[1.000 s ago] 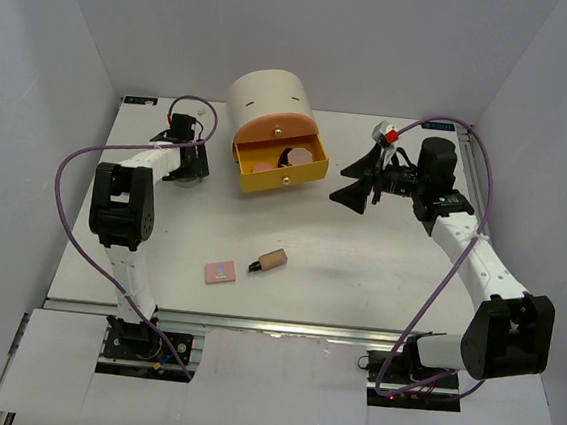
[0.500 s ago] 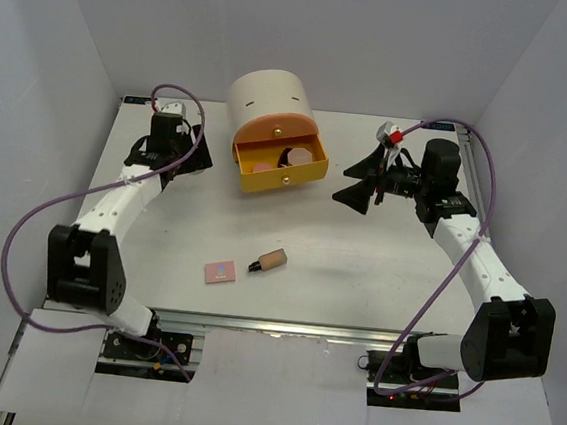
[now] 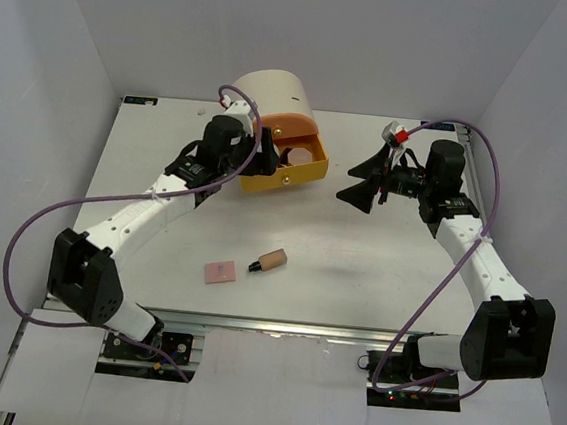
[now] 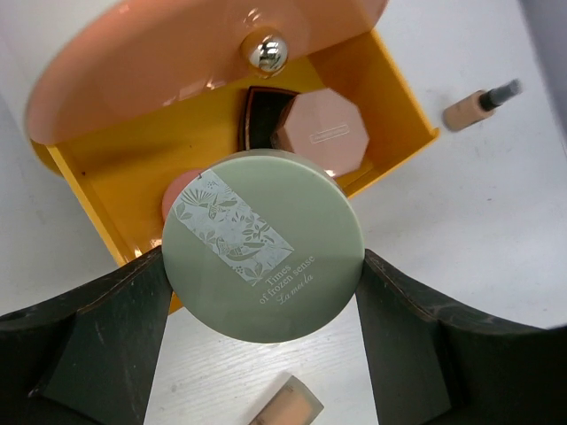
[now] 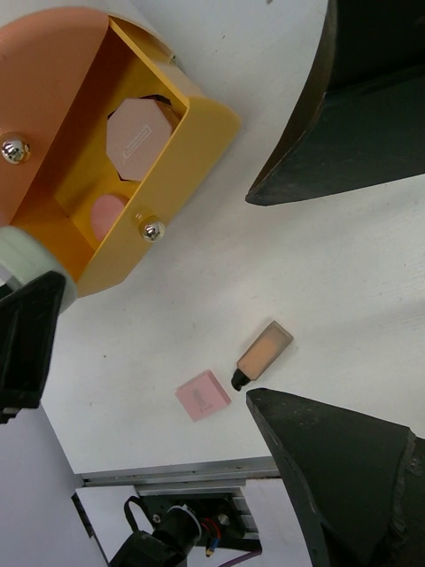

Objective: Organize the makeup

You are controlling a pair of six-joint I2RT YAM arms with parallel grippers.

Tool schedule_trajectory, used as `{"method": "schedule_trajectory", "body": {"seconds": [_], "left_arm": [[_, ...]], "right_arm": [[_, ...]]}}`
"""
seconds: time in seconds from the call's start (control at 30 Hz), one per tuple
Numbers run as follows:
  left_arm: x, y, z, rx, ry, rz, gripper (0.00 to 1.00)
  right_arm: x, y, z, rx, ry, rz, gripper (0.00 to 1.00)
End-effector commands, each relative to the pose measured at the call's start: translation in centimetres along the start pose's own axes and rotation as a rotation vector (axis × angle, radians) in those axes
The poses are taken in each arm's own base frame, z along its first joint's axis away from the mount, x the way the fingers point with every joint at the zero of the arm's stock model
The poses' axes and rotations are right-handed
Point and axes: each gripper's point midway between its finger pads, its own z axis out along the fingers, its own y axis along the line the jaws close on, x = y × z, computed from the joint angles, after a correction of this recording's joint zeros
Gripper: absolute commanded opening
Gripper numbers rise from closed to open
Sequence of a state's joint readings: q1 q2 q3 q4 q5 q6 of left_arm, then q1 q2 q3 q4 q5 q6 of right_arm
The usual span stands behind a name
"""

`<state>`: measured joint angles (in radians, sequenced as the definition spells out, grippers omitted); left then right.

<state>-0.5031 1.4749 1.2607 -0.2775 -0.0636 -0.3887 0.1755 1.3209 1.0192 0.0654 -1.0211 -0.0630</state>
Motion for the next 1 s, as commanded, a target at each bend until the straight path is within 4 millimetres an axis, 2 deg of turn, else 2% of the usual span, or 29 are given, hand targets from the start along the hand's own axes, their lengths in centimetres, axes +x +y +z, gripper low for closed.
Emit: {"method": "schedule_trajectory", "body": {"seconds": [0.0, 0.17, 0.3, 0.4, 0.53, 0.63, 0.97], "left_arm": [[-4.0, -0.8, 0.7, -0.054, -0.102, 0.041, 0.09], [-4.2, -0.9, 2.1, -0.107, -0.111, 0.092, 0.10], [-3.8, -0.8, 2.4, -0.123, -0.106, 0.109, 0.13], [-3.3, -0.4, 2.6, -0.135, -0.096, 0.119, 0.24], [-2.7, -0.3, 2.7, -0.131, -0.081, 0.127, 0.45], [-2.7, -0.4, 2.5, -0.124, -0.079, 0.131, 0.64], [-3.2, -0.7, 1.1, -0.103, -0.089, 0.151, 0.88]], "right_arm": [[-1.1, 0.4, -0.3, -0.017, -0.033, -0.036, 0.90], [-1.0, 0.2, -0.4, -0.016, -0.034, -0.036, 0.90], [-0.9, 0.2, -0.4, -0.019, -0.033, -0.030, 0.90], [-0.7, 0.1, -0.3, -0.020, -0.030, -0.024, 0.90], [-0.6, 0.1, -0.3, -0.021, -0.030, -0.023, 0.90], [-0.6, 0.1, -0.3, -0.021, -0.030, -0.023, 0.90], [-0.3, -0.2, -0.2, -0.019, -0.026, -0.017, 0.90]]}}
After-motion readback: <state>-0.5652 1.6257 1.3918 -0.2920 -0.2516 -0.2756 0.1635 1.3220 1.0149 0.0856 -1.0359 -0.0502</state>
